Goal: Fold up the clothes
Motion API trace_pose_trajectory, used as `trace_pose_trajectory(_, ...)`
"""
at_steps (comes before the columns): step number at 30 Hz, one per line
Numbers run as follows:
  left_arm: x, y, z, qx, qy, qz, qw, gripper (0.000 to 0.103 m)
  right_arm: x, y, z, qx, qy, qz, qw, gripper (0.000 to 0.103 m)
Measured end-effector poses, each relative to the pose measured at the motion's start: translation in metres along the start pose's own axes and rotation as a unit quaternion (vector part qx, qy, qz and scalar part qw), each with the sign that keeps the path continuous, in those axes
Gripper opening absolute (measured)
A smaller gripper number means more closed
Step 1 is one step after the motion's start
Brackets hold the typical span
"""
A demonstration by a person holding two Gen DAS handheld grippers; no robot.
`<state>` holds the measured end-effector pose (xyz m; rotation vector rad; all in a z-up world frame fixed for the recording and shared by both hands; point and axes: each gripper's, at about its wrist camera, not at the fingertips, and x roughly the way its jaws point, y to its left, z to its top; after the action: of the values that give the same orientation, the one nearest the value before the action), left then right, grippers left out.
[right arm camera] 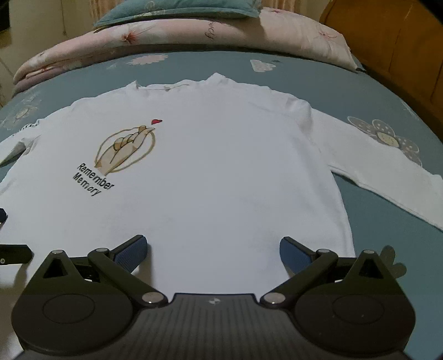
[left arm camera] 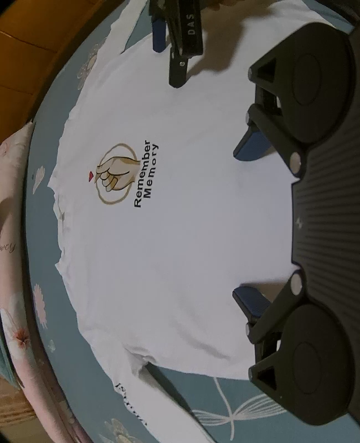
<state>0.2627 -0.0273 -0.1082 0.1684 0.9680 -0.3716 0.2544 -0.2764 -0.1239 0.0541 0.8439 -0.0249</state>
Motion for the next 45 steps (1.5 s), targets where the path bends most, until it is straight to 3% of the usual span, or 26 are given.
trace_pose_trajectory(8, 0.001, 0.003, 0.004, -0.016, -0.001, -0.010, 0.9998, 0.099, -0.010, -0.002, -0.017, -0.010, -0.005, -0.005, 1.000, 0.103)
trace_pose_trajectory(15, -0.006, -0.010, 0.011, -0.013, -0.020, -0.045, 0.9987, 0.099, -0.046, 0.004, -0.072, 0.017, -0.061, -0.039, 0.997, 0.103)
trace_pose_trajectory(29, 0.011, -0.022, 0.031, -0.042, -0.022, -0.068, 0.9965, 0.099, -0.065, -0.006, -0.068, 0.078, -0.041, -0.041, 0.995, 0.103)
trace_pose_trajectory(36, 0.023, -0.031, 0.042, -0.045, -0.023, -0.078, 0.9957, 0.099, -0.076, -0.080, -0.037, 0.200, -0.061, -0.004, 0.978, 0.103)
trace_pose_trajectory(42, 0.033, -0.037, 0.048, -0.041, -0.021, -0.076, 0.9961, 0.099, -0.060, -0.143, 0.027, 0.246, -0.072, 0.029, 0.966, 0.103)
trace_pose_trajectory(45, 0.037, -0.042, 0.047, -0.024, -0.026, -0.067, 0.9971, 0.100, -0.042, -0.168, 0.048, 0.285, -0.067, 0.065, 0.954, 0.103)
